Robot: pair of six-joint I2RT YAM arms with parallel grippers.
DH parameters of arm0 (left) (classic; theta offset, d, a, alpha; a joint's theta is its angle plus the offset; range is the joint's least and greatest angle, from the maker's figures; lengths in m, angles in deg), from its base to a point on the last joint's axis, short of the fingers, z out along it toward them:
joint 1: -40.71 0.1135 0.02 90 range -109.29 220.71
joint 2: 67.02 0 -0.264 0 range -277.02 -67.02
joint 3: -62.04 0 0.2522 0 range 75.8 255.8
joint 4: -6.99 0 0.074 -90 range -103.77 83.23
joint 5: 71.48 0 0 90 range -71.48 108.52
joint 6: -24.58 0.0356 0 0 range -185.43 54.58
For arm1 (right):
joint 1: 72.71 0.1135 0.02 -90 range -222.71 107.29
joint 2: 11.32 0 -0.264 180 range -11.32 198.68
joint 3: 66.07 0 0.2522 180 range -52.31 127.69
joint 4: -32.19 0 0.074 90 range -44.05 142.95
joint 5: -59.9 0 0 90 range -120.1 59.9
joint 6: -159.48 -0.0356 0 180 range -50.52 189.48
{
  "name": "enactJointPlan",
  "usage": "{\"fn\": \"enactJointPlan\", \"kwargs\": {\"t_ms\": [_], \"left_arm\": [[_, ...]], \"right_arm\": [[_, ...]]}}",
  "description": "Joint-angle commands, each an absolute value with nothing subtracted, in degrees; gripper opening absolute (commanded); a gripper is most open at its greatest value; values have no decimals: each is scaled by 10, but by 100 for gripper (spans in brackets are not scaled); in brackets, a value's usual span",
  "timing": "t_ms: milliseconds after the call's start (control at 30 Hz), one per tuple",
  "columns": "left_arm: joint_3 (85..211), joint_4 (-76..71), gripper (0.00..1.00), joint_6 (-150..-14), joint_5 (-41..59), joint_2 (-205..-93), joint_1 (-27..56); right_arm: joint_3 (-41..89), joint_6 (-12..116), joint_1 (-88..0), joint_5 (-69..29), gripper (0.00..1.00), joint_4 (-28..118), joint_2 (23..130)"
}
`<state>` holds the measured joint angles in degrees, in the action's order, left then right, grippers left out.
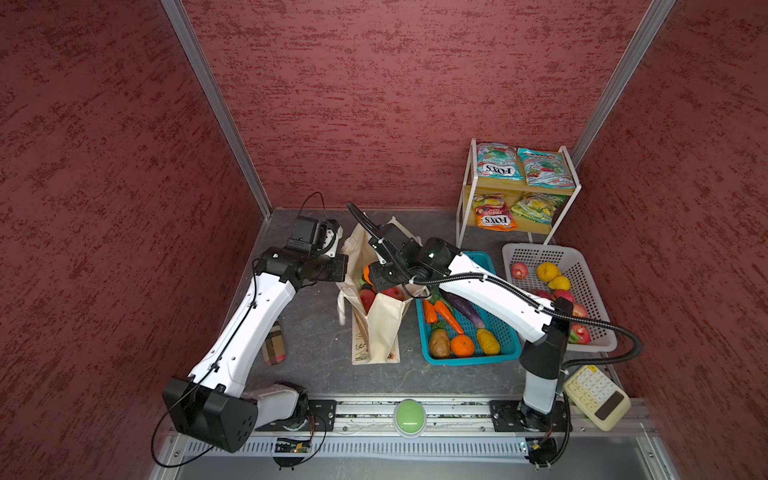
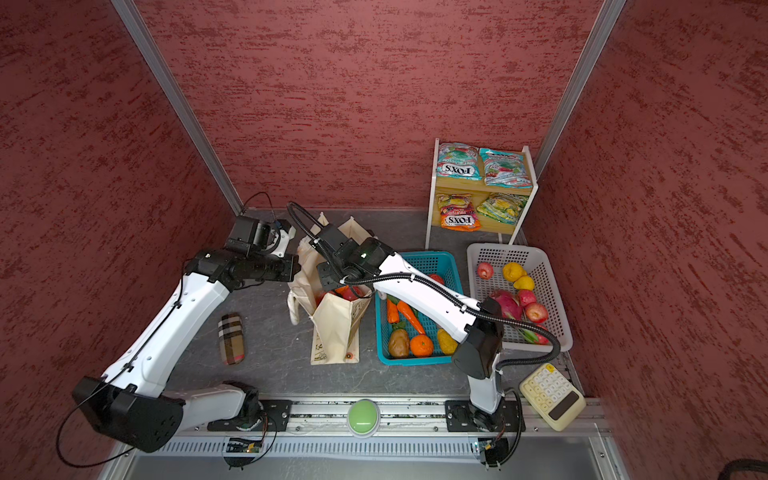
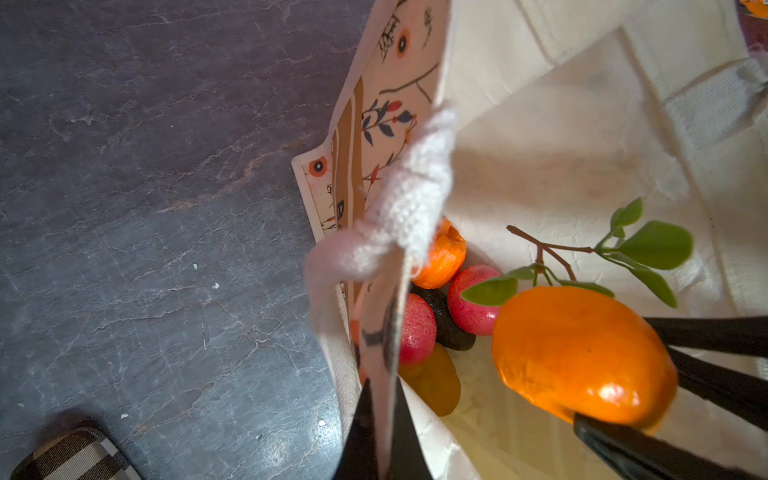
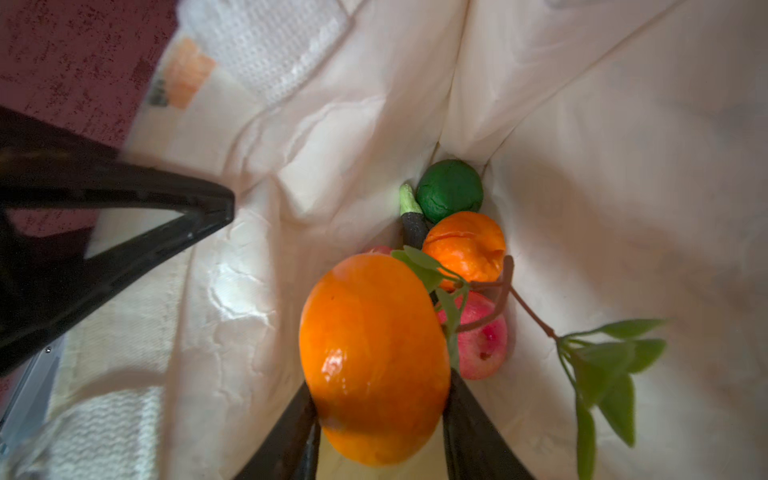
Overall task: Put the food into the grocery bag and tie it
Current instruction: 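Lower the orange into the bag and open the right gripper, then withdraw the right gripper from the bag back to the white basket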
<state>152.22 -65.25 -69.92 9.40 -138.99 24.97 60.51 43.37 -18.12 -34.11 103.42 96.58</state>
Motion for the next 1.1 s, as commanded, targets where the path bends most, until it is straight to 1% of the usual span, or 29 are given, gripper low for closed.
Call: {"fn": "enactJointPlan", "kwargs": {"t_ms": [0,300,433,500,633,667,700,800,1067], "left_arm": [[1538,-674,0,-700,81,-1375,252],[1546,-688,0,-699,84,-1365,252],[1541,-687,0,-698,86,-1366,252],[1540,-687,0,-697,86,-1367,252],[1539,-688,0,-696,89,-1368,253],[1540,-688,0,-696,89,-1369,252],[1540,-688,0,-696,89,-1369,253],[1539,-688,0,-695,90,-1369,254],[1540,-688,0,-695,88,-1369,255]], "right_arm": [[600,440,-188,-325,46,999,967],[604,459,-200,-311,49,984,1013],[611,457,-200,-302,53,982,1026],[613,456,-200,-300,57,984,1029],[625,459,-200,-302,69,990,1030],[633,461,-200,-309,79,996,1029],[644,466,-200,-318,86,1003,1028],[682,482,-200,-347,99,1031,1027],[798,524,-205,-452,99,1102,1002]]}}
